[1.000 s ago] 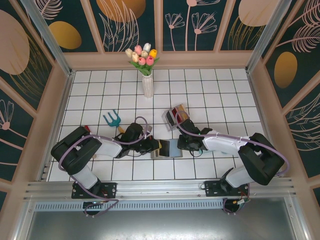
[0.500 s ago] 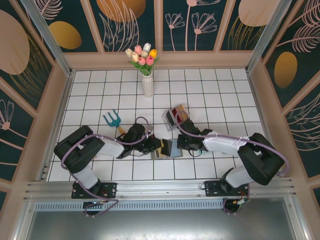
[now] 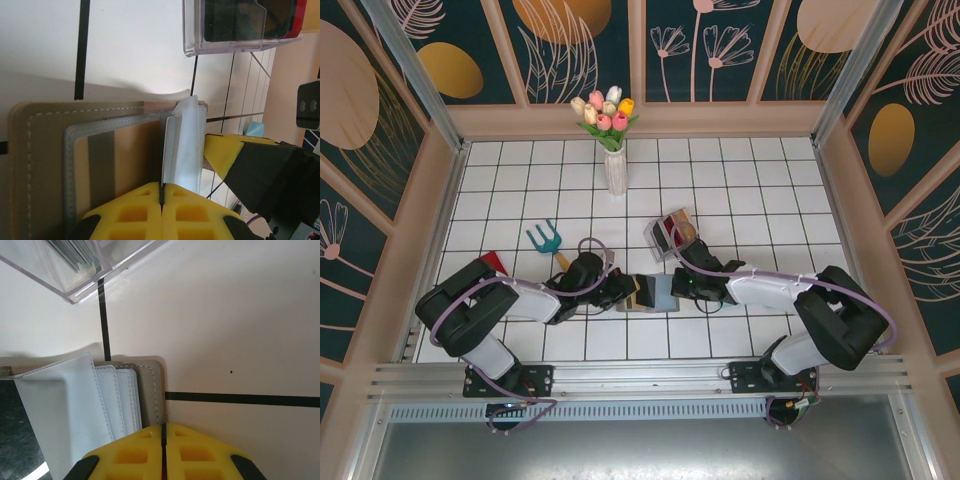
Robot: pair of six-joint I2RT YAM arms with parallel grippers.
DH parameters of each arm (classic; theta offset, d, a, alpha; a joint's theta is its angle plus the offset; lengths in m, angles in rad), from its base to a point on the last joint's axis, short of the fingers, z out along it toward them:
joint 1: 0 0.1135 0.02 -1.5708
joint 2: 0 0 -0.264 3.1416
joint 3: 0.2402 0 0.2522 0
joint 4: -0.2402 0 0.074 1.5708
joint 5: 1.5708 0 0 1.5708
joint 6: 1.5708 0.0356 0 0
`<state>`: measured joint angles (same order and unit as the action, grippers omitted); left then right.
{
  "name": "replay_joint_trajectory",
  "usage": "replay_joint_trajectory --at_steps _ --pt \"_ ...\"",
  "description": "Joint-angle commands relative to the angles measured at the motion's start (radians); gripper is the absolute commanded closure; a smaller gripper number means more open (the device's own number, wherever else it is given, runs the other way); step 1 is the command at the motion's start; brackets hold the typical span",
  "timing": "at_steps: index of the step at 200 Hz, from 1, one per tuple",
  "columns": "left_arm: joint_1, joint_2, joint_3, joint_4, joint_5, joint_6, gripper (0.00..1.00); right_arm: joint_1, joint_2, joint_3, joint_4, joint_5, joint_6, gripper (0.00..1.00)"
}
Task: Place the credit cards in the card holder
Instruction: Insert the credit card into the card slot.
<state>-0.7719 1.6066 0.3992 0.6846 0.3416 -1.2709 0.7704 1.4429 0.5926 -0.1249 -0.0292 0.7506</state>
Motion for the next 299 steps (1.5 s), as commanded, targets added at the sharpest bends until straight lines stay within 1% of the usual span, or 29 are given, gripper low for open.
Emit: replay_joint_trajectory --at_steps 1,16,57,94,109,134,171,208,242,295,299 --pt "-0.003 -0.031 -0.022 0.018 -0.067 -0.036 1.00 0.001 0.052 -0.048 -0.058 -0.052 0.010 0.96" --pt "-0.002 -0.036 -0.011 -0.014 -0.056 -0.021 1.00 -0.003 0.051 -0.050 -0.060 -0.049 0.012 0.97" --pt "-0.003 -0.046 -0.024 -0.040 -0.029 -0.004 1.00 -0.013 0.044 -0.046 -0.062 -0.044 0.011 0.97" --pt "-0.003 -0.075 -0.048 -0.073 -0.056 -0.005 1.00 -0.014 0.049 -0.036 -0.062 -0.051 0.009 0.97" --pt "-0.003 -0.070 -0.055 -0.048 -0.063 -0.013 1.00 -0.014 0.048 -0.034 -0.060 -0.057 0.006 0.97" --pt "-0.004 -0.028 -0.036 0.020 -0.044 -0.039 1.00 -0.014 0.055 -0.030 -0.052 -0.078 -0.002 0.97" --pt "-0.012 0.000 -0.049 0.123 -0.070 -0.107 1.00 -0.014 0.050 -0.041 -0.042 -0.095 0.003 0.97" --pt "-0.039 0.062 -0.035 0.183 -0.051 -0.137 1.00 -0.013 0.044 -0.051 -0.035 -0.105 0.008 0.97" --pt "-0.056 0.097 0.017 0.122 -0.026 -0.095 1.00 -0.013 0.033 -0.059 -0.028 -0.108 0.013 0.97" --pt "-0.067 0.101 0.071 0.041 -0.026 -0.059 0.94 -0.013 0.031 -0.054 -0.017 -0.119 0.016 0.97" --pt "-0.070 0.129 0.074 0.040 -0.026 -0.059 0.94 -0.013 0.030 -0.054 -0.016 -0.120 0.018 0.97"
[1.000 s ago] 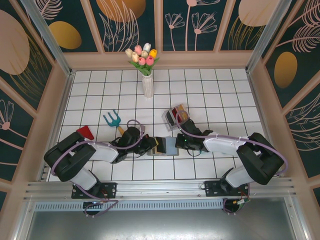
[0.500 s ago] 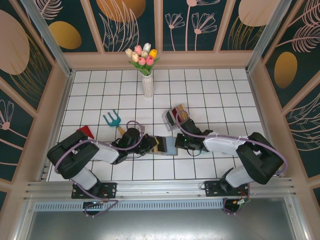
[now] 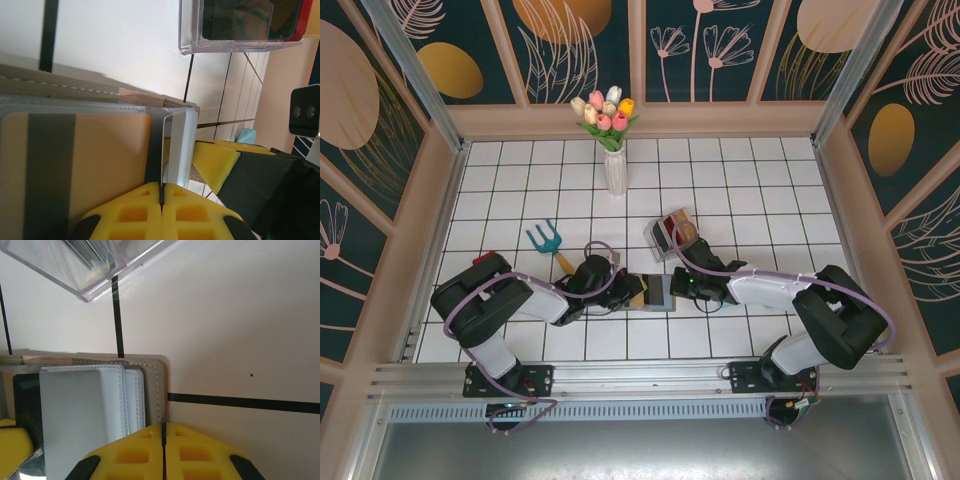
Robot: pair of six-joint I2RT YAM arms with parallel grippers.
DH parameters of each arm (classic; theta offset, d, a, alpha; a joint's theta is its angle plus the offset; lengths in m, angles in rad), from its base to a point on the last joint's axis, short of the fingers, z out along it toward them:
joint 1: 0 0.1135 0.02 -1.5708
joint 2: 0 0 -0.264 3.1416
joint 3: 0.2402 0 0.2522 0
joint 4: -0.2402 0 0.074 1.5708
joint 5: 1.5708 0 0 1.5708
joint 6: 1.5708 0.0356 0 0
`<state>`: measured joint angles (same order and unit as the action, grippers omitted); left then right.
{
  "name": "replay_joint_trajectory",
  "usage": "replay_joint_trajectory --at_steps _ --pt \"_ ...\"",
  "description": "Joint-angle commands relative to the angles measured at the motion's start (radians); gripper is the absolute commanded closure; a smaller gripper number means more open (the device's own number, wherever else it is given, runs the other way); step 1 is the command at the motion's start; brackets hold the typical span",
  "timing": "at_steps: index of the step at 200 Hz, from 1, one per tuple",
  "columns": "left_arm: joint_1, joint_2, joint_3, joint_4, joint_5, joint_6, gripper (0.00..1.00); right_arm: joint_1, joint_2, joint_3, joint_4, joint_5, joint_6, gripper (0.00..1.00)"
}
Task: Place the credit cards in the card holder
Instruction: Insert the credit card into the card slot.
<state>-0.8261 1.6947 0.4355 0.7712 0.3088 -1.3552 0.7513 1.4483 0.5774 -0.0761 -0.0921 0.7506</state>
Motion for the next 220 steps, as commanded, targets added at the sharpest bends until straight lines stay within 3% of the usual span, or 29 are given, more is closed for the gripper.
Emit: replay_joint_trajectory --at_steps 1,71,136,161,191,220 --pt "-0.016 0.043 0.039 -0.048 0.008 0.026 0.94 0.006 0.025 -0.039 -0.064 -0.057 0.018 0.97" --pt "-0.045 0.060 0.101 -0.161 -0.012 0.074 0.84 0.006 0.024 -0.027 -0.088 -0.036 0.018 0.95" --pt "-0.045 -0.148 0.140 -0.547 -0.196 0.218 0.58 -0.001 0.040 0.041 -0.196 0.079 -0.017 0.91" --pt "-0.044 -0.213 0.124 -0.576 -0.231 0.240 0.50 -0.011 0.026 0.072 -0.212 0.082 -0.046 0.86" --pt "-0.043 -0.272 0.140 -0.640 -0.290 0.261 0.50 -0.021 -0.031 0.136 -0.272 0.091 -0.087 0.65" --pt "-0.035 -0.306 0.190 -0.738 -0.353 0.308 0.47 -0.083 -0.115 0.210 -0.332 0.103 -0.142 0.59"
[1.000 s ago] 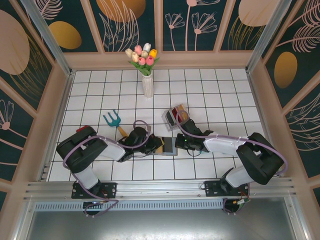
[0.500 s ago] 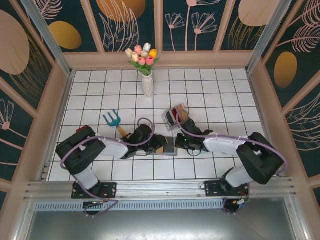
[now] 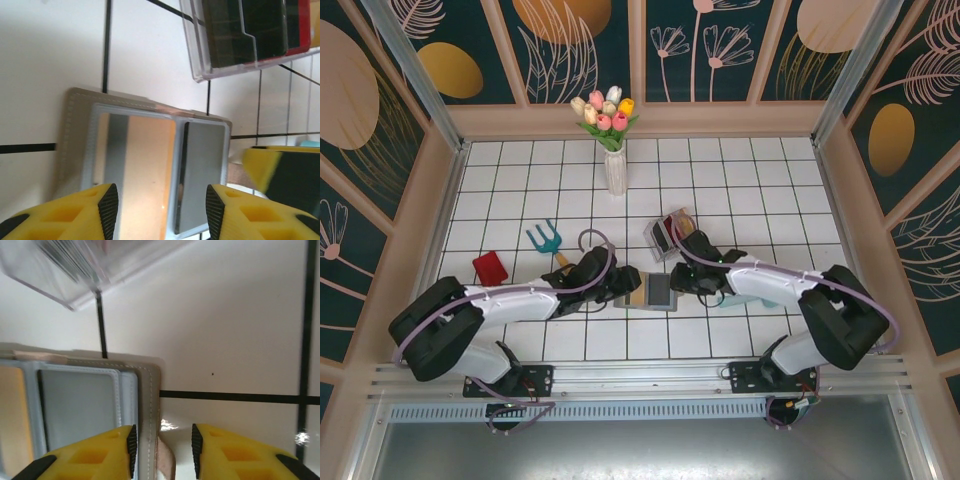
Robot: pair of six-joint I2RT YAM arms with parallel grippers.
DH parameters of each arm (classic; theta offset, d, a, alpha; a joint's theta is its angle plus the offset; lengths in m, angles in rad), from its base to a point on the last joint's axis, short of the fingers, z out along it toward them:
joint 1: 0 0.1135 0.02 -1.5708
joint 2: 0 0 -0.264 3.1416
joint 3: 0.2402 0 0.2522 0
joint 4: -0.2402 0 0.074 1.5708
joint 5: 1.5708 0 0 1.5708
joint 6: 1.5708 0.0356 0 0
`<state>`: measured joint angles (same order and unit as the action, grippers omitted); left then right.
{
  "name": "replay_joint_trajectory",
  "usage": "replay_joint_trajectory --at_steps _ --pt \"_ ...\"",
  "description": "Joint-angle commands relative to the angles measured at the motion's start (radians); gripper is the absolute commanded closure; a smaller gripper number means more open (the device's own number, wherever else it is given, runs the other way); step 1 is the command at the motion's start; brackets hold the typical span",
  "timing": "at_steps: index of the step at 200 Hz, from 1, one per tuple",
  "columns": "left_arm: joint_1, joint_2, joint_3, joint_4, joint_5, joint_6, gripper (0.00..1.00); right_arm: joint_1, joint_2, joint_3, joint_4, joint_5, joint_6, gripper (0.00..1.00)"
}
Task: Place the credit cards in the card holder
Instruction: Insert the credit card into the card slot, then pick up the credit card from the storage box.
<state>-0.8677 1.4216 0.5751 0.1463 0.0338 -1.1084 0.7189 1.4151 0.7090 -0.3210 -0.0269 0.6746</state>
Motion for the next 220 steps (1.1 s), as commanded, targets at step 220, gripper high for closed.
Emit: replay_joint_trajectory --at_steps 220 --pt "0.206 0.516 0.450 0.072 0.236 -0.016 0.45 -0.090 0.386 0.602 -0.251 0.234 -0.448 0.67"
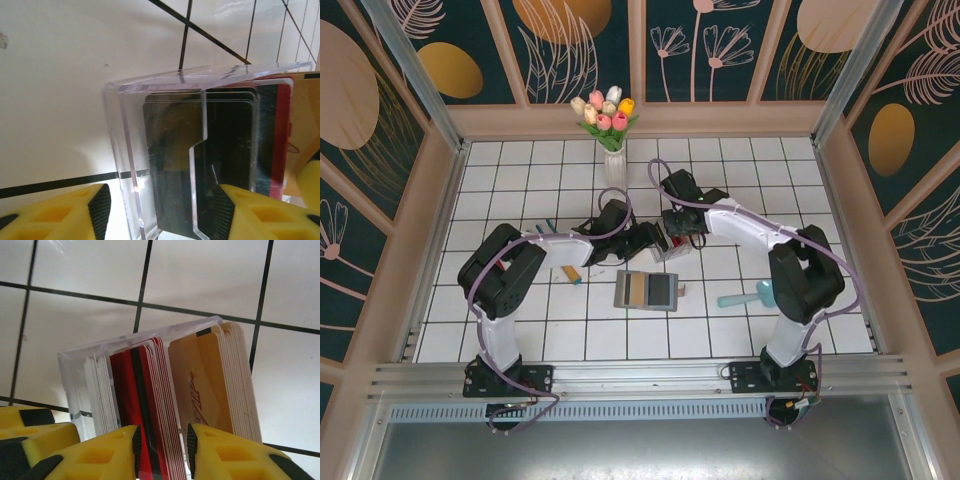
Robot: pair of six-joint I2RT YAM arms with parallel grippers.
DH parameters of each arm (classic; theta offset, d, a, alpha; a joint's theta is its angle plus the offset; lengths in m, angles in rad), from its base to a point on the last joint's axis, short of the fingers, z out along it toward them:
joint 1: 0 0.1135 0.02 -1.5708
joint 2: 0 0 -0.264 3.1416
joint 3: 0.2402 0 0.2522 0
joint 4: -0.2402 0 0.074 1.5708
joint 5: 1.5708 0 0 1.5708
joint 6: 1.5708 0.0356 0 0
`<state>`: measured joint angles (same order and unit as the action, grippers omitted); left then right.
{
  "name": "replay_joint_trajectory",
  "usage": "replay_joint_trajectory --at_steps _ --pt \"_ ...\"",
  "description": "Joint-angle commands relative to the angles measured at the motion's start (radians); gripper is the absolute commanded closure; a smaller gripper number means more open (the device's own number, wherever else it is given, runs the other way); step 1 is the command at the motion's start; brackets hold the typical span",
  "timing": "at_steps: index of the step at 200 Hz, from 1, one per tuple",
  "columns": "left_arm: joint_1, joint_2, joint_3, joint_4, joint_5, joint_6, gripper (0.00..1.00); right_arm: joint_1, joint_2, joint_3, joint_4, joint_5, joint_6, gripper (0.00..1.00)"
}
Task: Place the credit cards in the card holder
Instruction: Pick up the credit card from the storage box.
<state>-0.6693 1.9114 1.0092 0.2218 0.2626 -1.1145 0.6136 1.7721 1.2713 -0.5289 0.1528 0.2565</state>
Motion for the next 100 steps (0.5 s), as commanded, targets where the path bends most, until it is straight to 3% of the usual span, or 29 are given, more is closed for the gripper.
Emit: replay_joint_trajectory --at_steps 1,65,100 --pt "0.007 0.026 0.015 -0.003 0.007 -0.010 0.45 0.016 0.030 0.040 -0.043 0.055 -0.031 0.66" --pt "0.008 0.054 -0.006 -0.014 -0.010 0.001 0.51 0.061 0.104 0.075 -0.085 0.216 -0.048 0.62" --pt "0.007 0.054 -0.026 -0.007 -0.017 0.001 0.54 0.079 0.104 0.095 -0.112 0.323 -0.045 0.65"
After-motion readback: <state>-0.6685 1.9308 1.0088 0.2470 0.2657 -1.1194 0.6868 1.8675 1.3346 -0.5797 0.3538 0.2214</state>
